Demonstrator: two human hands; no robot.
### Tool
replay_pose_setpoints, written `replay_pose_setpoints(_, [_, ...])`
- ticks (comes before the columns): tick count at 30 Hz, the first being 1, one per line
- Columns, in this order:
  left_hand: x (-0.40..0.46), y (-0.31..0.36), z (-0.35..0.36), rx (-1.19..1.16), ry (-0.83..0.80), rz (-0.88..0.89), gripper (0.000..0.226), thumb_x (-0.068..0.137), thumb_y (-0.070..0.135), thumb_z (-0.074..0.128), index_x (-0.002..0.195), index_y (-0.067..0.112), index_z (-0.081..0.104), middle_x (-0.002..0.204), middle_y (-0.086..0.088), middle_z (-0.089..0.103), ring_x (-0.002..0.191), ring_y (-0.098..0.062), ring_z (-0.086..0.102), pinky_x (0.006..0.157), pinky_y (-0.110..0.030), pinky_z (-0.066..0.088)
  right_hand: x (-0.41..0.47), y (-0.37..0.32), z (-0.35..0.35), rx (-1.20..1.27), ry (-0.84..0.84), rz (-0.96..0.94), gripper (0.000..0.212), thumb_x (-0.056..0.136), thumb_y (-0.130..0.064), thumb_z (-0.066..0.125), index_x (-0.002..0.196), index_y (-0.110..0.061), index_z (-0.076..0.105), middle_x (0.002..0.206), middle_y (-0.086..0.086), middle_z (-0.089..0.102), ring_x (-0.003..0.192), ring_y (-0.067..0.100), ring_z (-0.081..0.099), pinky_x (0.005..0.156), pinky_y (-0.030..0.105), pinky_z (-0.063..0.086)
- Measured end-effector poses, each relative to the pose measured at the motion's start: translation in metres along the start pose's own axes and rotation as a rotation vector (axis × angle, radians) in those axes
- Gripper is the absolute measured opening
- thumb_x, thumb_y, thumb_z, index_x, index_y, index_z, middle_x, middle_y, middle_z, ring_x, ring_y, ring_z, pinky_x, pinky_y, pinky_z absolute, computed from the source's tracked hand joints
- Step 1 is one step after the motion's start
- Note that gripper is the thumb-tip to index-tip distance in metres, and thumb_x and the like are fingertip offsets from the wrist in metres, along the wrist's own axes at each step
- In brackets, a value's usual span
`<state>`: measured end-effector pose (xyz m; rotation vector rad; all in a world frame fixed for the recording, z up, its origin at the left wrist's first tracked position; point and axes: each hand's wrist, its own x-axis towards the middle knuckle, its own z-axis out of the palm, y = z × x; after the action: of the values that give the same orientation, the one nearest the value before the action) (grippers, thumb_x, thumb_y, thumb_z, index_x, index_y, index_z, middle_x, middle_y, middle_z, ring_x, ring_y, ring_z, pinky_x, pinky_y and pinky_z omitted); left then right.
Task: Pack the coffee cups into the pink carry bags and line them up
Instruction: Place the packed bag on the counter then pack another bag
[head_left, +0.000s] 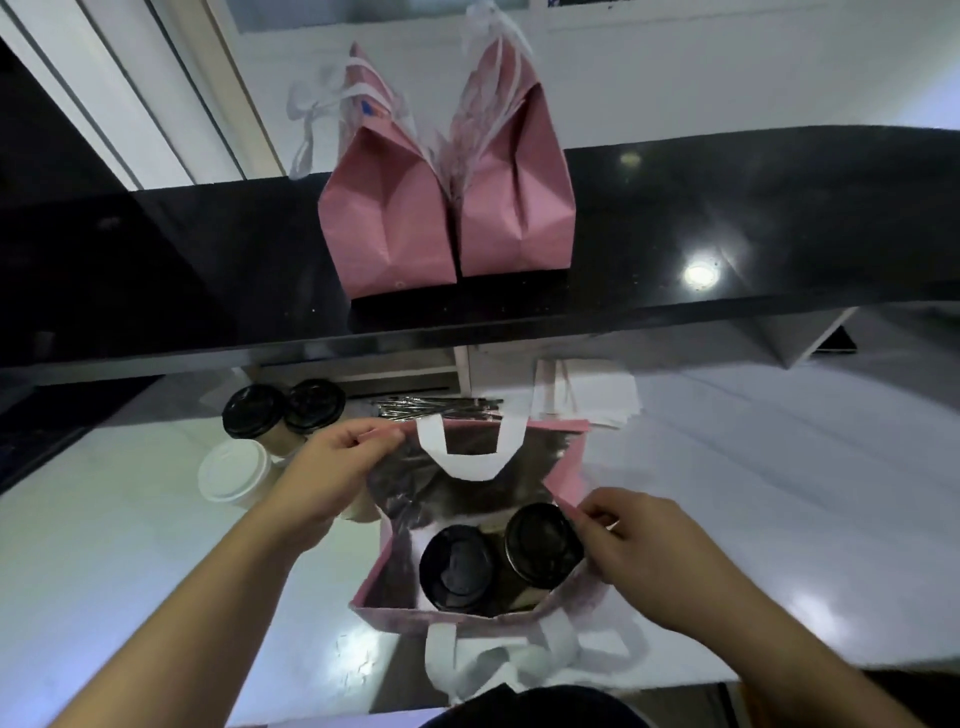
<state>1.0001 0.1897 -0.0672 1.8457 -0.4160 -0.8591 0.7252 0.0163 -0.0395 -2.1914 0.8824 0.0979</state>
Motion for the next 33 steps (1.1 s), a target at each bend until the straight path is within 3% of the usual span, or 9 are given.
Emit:
replay_pose_setpoints(5, [0.007, -0.006, 0.003, -0.017, -0.032, 0.015, 0.018, 0.100, 0.034, 0.066, 0.106, 0.032, 0.083, 0.100, -0.004, 0.081, 0.090, -0.022, 0.078, 0.073, -0.034, 0.056, 0.010, 0.013, -0.010, 0.130, -0.043, 0.056, 0.035, 0.101, -0.048, 0.048, 0.084, -0.027, 0.071, 0.080, -0.012, 0.072, 0.070, 0.006, 0.067, 0.067, 0.031, 0.056])
replay_pose_setpoints(10, [0.005, -0.006, 0.007, -0.037, 0.011, 0.032, 0.020, 0.097, 0.041, 0.065, 0.106, 0.036, 0.082, 0.099, -0.001, 0.081, 0.090, -0.024, 0.077, 0.066, -0.037, 0.057, 0.079, 0.053, -0.019, 0.089, 0.140, 0.193, 0.025, 0.100, -0.027, 0.050, 0.090, -0.024, 0.073, 0.087, -0.009, 0.074, 0.078, 0.013, 0.070, 0.078, 0.044, 0.060])
replay_pose_setpoints(14, [0.006, -0.005, 0.008, -0.007, 0.024, 0.061, 0.019, 0.098, 0.039, 0.064, 0.104, 0.037, 0.082, 0.102, 0.001, 0.081, 0.099, -0.026, 0.076, 0.087, -0.056, 0.060, 0.148, 0.072, -0.007, -0.076, 0.176, 0.216, 0.025, 0.097, -0.022, 0.049, 0.095, -0.010, 0.071, 0.091, 0.006, 0.074, 0.080, 0.025, 0.067, 0.078, 0.045, 0.061])
replay_pose_setpoints(16, [0.007, -0.005, 0.009, 0.024, 0.023, 0.069, 0.020, 0.095, 0.045, 0.064, 0.103, 0.039, 0.082, 0.101, 0.002, 0.081, 0.099, -0.028, 0.076, 0.089, -0.060, 0.058, 0.183, 0.074, 0.000, -0.141, 0.150, 0.211, 0.019, 0.096, -0.014, 0.051, 0.095, -0.009, 0.069, 0.094, 0.008, 0.072, 0.082, 0.027, 0.066, 0.078, 0.041, 0.058])
replay_pose_setpoints(19, [0.008, -0.005, 0.009, 0.049, 0.023, 0.065, 0.030, 0.084, 0.058, 0.064, 0.102, 0.041, 0.082, 0.099, 0.005, 0.081, 0.095, -0.021, 0.077, 0.086, -0.053, 0.062, 0.227, 0.078, 0.008, -0.225, 0.120, 0.235, 0.013, 0.093, -0.006, 0.050, 0.089, -0.006, 0.063, 0.093, 0.015, 0.069, 0.086, 0.035, 0.066, 0.075, 0.035, 0.054])
replay_pose_setpoints(23, [0.009, -0.007, 0.006, 0.050, 0.012, 0.074, 0.028, 0.085, 0.057, 0.063, 0.100, 0.042, 0.082, 0.102, 0.010, 0.080, 0.099, -0.011, 0.076, 0.081, -0.029, 0.060, 0.267, 0.083, 0.014, -0.227, 0.149, 0.254, 0.036, 0.100, -0.030, 0.056, 0.127, -0.006, 0.060, 0.125, 0.021, 0.063, 0.110, 0.040, 0.060, 0.095, 0.042, 0.052])
replay_pose_setpoints(26, [0.009, -0.008, 0.005, 0.022, 0.008, 0.069, 0.028, 0.086, 0.054, 0.065, 0.100, 0.037, 0.082, 0.102, 0.008, 0.080, 0.096, -0.008, 0.075, 0.075, -0.019, 0.056, 0.286, 0.088, 0.020, -0.282, 0.121, 0.275, 0.050, 0.099, -0.036, 0.059, 0.137, -0.004, 0.051, 0.131, 0.024, 0.056, 0.117, 0.042, 0.056, 0.100, 0.046, 0.050])
replay_pose_setpoints(29, [0.011, -0.007, 0.005, 0.027, 0.007, 0.066, 0.028, 0.086, 0.054, 0.064, 0.099, 0.038, 0.083, 0.101, 0.009, 0.080, 0.097, -0.007, 0.074, 0.075, -0.014, 0.054, 0.292, 0.096, 0.024, -0.381, 0.108, 0.306, 0.054, 0.097, -0.034, 0.062, 0.136, 0.000, 0.047, 0.128, 0.027, 0.054, 0.115, 0.043, 0.054, 0.096, 0.045, 0.049])
replay_pose_setpoints(33, [0.012, -0.004, 0.006, 0.036, 0.011, 0.071, 0.028, 0.085, 0.055, 0.062, 0.098, 0.040, 0.082, 0.101, 0.010, 0.079, 0.097, -0.008, 0.074, 0.076, -0.013, 0.054, 0.294, 0.106, 0.023, -0.336, 0.179, 0.290, 0.032, 0.092, -0.014, 0.058, 0.120, 0.001, 0.059, 0.115, 0.028, 0.063, 0.101, 0.042, 0.060, 0.086, 0.040, 0.052])
